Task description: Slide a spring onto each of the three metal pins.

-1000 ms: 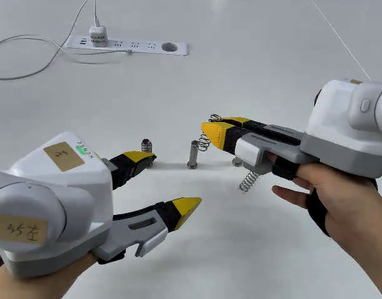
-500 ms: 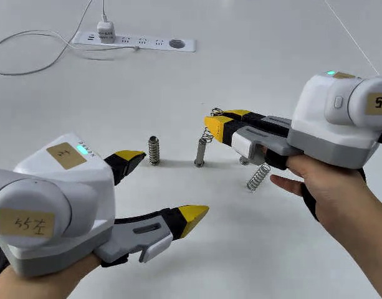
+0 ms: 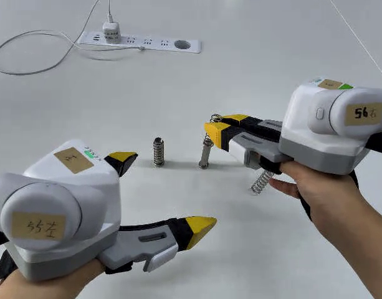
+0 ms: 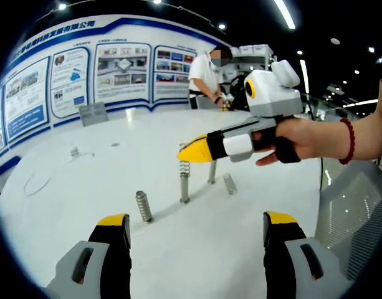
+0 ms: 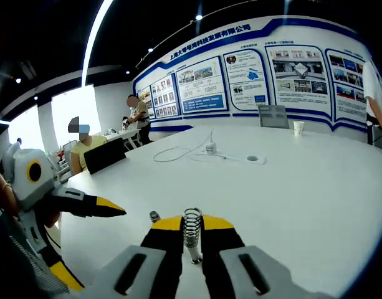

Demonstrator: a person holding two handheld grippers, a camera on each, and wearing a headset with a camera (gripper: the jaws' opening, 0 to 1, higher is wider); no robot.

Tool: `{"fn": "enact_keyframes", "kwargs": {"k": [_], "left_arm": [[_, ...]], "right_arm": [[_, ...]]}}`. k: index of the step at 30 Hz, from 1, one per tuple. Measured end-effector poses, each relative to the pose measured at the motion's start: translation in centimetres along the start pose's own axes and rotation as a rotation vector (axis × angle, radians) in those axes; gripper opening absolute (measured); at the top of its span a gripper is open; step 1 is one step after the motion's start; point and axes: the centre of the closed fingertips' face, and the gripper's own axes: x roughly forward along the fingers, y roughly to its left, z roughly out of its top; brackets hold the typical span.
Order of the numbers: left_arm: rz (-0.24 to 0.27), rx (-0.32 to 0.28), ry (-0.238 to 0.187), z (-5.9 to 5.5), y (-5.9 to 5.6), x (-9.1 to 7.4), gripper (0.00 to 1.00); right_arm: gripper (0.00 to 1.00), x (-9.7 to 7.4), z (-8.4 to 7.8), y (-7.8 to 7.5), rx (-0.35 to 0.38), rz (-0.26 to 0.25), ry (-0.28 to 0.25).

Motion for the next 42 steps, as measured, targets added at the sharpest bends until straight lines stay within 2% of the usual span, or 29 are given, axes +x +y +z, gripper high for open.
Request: {"fn": "enact_keyframes", "kwargs": {"k": [13, 28, 42], "left_arm": [[0.003, 0.009, 0.002, -0.1, 0.0, 0.0, 0.96], [0.007, 0.017, -0.001, 0.0, 0.2, 0.0, 0.95], [0.004, 0.018, -0.007, 0.2, 0.2, -0.1, 0.94]], "right_arm": [[0.11, 0.7, -1.9, 0.3, -0.12, -0.014, 0.059], [0.11, 1.6, -3.8, 0.4, -0.132, -0.017, 0.11], [0.11, 1.8, -4.9, 0.3, -0.139, -0.022, 0.144]]}}
